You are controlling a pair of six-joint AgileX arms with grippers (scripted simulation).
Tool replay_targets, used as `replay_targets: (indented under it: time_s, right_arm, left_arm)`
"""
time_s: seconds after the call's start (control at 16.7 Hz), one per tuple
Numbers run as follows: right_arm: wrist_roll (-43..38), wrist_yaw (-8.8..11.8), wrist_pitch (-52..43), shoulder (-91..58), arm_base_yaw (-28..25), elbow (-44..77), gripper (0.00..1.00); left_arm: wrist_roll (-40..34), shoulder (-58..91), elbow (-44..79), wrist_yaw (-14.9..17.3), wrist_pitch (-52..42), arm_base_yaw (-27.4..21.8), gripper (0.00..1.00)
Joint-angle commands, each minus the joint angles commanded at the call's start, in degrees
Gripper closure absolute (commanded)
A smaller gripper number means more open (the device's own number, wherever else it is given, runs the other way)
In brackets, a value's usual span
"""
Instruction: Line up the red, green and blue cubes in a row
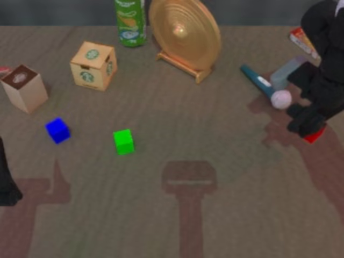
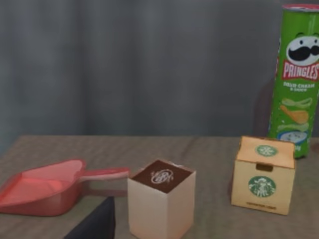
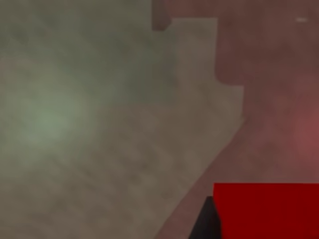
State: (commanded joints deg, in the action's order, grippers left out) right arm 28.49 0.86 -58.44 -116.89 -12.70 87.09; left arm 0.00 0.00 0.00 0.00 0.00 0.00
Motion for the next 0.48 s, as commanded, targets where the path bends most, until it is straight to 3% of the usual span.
replay_targets:
  time_s: [0.24, 0.48]
  right_arm:
    - [-2.1, 0.0, -0.7, -1.3, -1.0, 1.7, 1.00]
    - [-12.9, -0.4, -4.8, -6.6, -6.8, 10.4, 1.00]
  left_arm:
    - [0.0, 0.0, 0.0, 0.0, 0.0, 0.0, 0.00]
    - [0.0, 0.0, 0.0, 0.0, 0.0, 0.0, 0.00]
